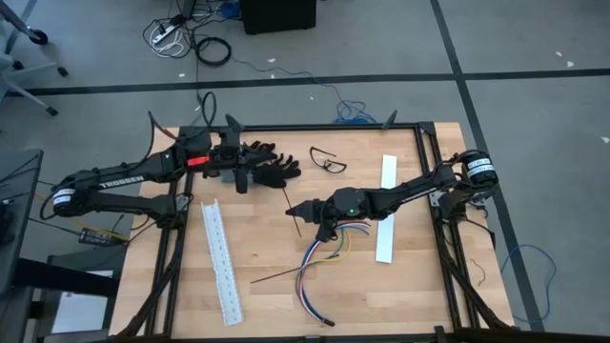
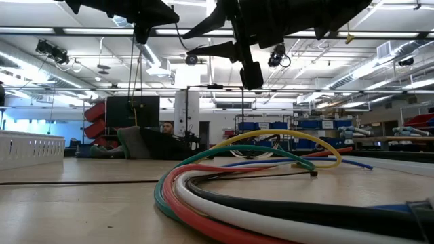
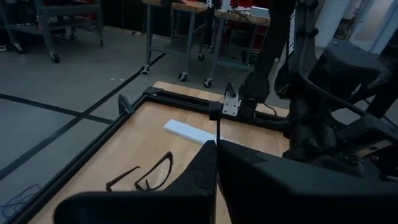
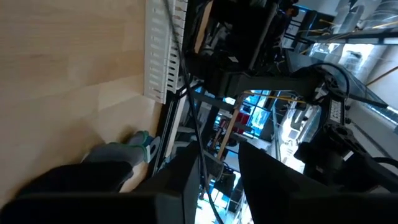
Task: Ziptie cables
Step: Insert the top black zip tie pointed tail end through the slot to form a loop
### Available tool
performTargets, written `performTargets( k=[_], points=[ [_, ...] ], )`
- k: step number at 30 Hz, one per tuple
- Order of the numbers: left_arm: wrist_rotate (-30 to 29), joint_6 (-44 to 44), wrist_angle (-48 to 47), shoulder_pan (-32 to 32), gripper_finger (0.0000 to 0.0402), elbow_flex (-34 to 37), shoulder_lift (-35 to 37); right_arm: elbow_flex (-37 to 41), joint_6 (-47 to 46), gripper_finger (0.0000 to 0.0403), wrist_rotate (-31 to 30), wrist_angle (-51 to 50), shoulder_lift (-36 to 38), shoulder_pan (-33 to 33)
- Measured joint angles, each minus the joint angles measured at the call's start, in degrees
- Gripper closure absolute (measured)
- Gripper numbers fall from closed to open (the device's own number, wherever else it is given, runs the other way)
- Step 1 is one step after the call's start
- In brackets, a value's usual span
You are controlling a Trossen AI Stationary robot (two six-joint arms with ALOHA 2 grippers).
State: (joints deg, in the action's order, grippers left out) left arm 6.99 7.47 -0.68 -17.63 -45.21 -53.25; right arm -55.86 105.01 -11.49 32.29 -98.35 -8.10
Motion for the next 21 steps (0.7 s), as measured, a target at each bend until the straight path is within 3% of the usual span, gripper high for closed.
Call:
performTargets(
  k=[6, 14, 17, 21],
  points=[
    [0.61, -0.40, -0.17, -0.41, 0.0401, 0.00, 0.00, 0.00, -0.19, 0.0312, 0.00, -0.22, 0.00, 0.00],
    [2.09, -1.27, 1.16, -0.37, 0.0401, 0.07, -2.09, 0.00, -5.33, 0.0396, -0.33, -0.24, 0.00, 0.02],
    [5.03, -2.46, 2.55, -0.24, 0.0401, 0.07, -3.80, 0.00, -14.05, 0.0399, -0.25, 0.38, 0.00, 0.02],
    [4.84, -8.60, 3.89, 1.41, 0.0401, 0.05, -5.92, 0.00, -34.63, 0.0401, 0.87, 1.33, 0.00, 0.02]
  ],
)
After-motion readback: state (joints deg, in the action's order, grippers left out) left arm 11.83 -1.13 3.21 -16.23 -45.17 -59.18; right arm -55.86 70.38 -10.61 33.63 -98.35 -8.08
